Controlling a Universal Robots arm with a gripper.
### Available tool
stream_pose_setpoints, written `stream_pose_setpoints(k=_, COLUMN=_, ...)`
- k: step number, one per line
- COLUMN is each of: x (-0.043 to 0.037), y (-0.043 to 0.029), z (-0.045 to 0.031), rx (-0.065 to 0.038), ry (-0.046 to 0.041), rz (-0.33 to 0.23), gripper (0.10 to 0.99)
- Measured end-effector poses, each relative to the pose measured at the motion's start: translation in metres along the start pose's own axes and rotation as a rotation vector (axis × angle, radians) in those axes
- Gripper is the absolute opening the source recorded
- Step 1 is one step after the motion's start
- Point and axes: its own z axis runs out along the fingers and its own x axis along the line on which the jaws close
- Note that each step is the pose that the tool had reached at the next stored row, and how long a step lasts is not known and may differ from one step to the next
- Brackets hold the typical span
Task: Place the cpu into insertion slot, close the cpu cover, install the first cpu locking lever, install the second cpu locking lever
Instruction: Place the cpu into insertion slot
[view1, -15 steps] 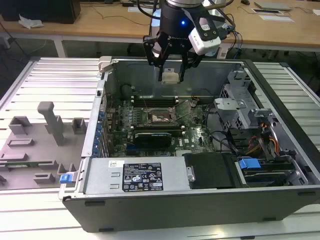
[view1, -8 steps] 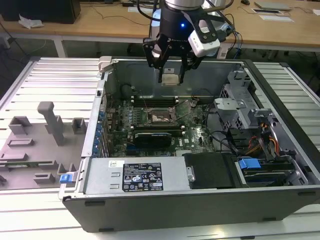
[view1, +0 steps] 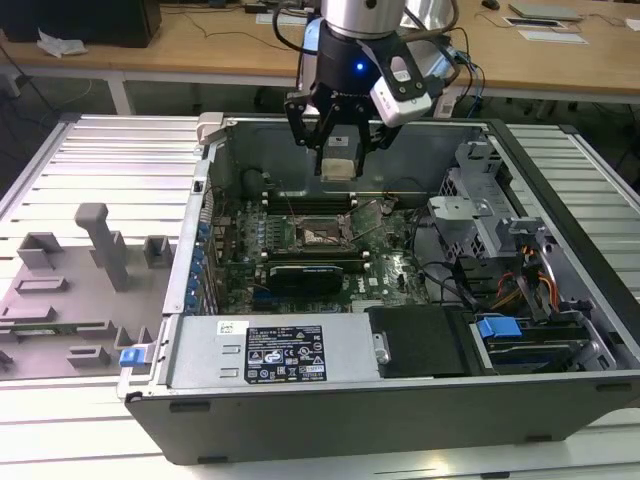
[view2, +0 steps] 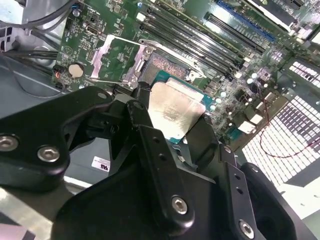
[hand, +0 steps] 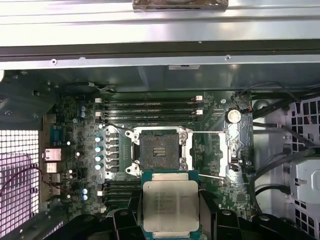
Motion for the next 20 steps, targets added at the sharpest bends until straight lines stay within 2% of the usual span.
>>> stream_pose_setpoints(k=6, x=0.0006, y=0.0017, z=0.0141, rx=0.001, ry=-0.0023, rz=0.000, gripper=0.541)
stream_pose_setpoints(k=8, x=0.0006, y=0.0063, z=0.0216, rx=0.001, ry=-0.0025, rz=0.000, gripper=0.541)
stream_pose_setpoints(k=12, x=0.0009, y=0.0115, z=0.0284, rx=0.004, ry=-0.0026, rz=0.000, gripper=0.541)
stream_pose_setpoints(k=14, x=0.0024, y=0.0157, z=0.0332, rx=0.012, ry=-0.0028, rz=0.000, gripper=0.541)
stream_pose_setpoints(k=18, x=0.0045, y=0.0166, z=0.0378, rx=0.030, ry=-0.0035, rz=0.003, gripper=0.541)
stream_pose_setpoints(k=20, x=0.0044, y=0.0165, z=0.0393, rx=0.031, ry=-0.0042, rz=0.028, gripper=0.541)
